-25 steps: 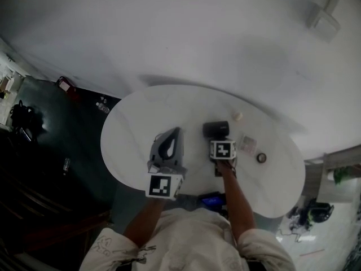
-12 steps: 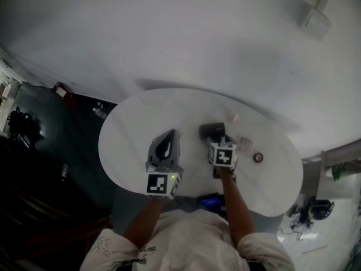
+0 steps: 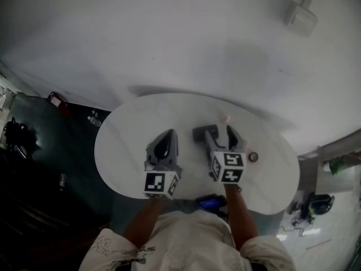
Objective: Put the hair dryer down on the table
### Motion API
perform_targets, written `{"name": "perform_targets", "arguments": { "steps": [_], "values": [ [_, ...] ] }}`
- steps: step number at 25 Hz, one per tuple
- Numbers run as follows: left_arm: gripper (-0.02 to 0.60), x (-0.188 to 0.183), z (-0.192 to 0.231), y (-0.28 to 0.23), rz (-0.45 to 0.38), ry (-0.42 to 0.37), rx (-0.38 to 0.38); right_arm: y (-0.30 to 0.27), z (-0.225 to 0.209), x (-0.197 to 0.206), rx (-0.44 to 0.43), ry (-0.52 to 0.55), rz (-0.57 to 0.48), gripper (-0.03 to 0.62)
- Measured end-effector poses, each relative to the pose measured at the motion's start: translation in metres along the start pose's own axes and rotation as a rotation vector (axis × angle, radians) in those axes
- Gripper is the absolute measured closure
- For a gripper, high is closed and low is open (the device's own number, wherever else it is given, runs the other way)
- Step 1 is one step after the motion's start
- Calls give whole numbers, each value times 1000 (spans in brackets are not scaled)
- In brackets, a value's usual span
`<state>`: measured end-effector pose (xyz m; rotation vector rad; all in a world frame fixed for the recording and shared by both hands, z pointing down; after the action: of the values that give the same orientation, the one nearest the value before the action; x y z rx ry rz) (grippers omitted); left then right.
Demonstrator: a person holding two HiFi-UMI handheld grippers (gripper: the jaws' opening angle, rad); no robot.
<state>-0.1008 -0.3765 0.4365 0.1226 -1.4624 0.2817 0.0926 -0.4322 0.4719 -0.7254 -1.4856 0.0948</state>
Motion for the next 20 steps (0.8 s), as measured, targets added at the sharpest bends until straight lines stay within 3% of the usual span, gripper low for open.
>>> {"name": "perform_targets", "arguments": {
  "steps": [11,17,20],
  "values": [
    [583,-17,-18,-14,-25,-55,52,72,4,-55,37,85,-386,287],
    [583,-22,-24,-17,-40,-58,73,83,8,-58,-12,112,-426,295],
    [583,-21,-25,-21,-54,-68,80,88,5,-58,-10,101,-444,366]
  ]
}}
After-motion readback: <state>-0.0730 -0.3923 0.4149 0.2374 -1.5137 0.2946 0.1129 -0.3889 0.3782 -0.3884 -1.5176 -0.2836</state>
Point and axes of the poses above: the fingertips, and each gripper's own axes: y backward along the fingers, z to its left, x out of its underside, the point moved 7 cm from there along y, backward along the fingers, and after that the axes turned 7 degrees about z, right-handed, at the moved point
